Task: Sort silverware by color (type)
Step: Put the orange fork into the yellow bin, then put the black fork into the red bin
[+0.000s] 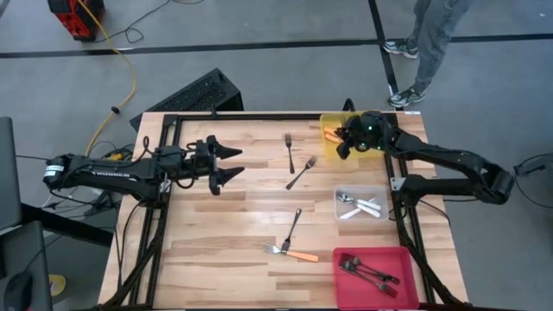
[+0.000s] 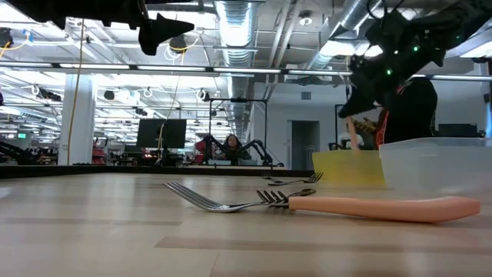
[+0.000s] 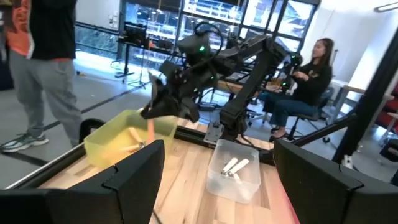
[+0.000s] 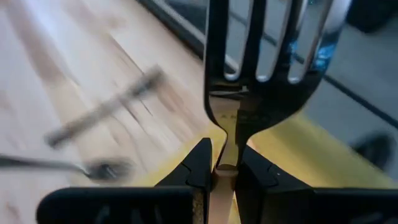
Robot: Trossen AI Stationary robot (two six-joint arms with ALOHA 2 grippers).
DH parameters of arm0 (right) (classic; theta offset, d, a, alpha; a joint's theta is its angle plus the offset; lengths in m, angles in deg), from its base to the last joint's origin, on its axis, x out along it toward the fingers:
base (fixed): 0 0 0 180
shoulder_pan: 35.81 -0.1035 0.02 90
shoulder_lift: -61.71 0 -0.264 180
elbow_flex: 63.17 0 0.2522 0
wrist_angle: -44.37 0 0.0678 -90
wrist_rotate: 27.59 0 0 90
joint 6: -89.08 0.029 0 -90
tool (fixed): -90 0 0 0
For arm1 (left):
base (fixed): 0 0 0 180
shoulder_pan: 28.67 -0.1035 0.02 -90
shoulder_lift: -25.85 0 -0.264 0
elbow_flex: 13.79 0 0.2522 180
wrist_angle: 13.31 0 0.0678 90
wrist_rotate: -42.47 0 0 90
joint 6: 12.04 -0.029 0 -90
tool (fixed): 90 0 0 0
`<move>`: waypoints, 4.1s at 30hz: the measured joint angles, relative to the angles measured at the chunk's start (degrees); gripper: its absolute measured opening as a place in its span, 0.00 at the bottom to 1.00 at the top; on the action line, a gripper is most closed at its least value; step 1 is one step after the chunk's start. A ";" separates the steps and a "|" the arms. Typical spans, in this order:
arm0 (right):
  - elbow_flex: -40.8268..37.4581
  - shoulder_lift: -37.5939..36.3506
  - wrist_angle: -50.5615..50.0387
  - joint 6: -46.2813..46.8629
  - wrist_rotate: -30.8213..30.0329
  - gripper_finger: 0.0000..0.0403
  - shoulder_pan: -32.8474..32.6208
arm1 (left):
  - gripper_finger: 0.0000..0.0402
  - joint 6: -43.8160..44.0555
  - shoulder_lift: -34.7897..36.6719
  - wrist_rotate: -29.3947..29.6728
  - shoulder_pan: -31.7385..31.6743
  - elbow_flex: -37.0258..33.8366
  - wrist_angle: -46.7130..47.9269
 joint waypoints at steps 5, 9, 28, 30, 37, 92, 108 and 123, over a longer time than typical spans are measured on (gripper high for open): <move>-0.30 -0.52 -2.97 -1.52 -4.08 0.16 1.80 | 0.71 0.00 -0.02 1.87 0.00 0.00 1.78; -0.14 -2.13 -5.31 -3.17 -6.56 0.16 2.13 | 0.71 0.02 -0.04 1.95 0.00 0.00 1.70; 5.88 -3.04 -21.12 -6.28 -26.78 0.16 2.10 | 0.71 0.53 -0.04 3.37 0.00 0.00 1.62; 5.88 -2.75 -20.41 -8.52 -27.86 0.16 2.09 | 0.71 1.23 -0.04 3.44 0.00 0.00 1.90; 5.88 2.52 -20.52 -13.65 -30.21 0.16 -1.08 | 0.71 3.03 -0.04 3.46 0.00 0.00 4.19; 12.72 0.36 -24.91 -12.74 -17.80 0.61 -2.87 | 0.71 4.44 -0.04 1.54 -2.14 0.00 8.01; 14.08 -24.38 -20.67 5.54 17.06 0.61 -14.46 | 0.71 3.95 -4.46 -1.91 2.59 0.02 5.45; 14.06 -23.41 -24.77 10.39 9.41 0.61 -24.41 | 0.71 2.37 -31.14 11.00 4.79 2.10 -17.09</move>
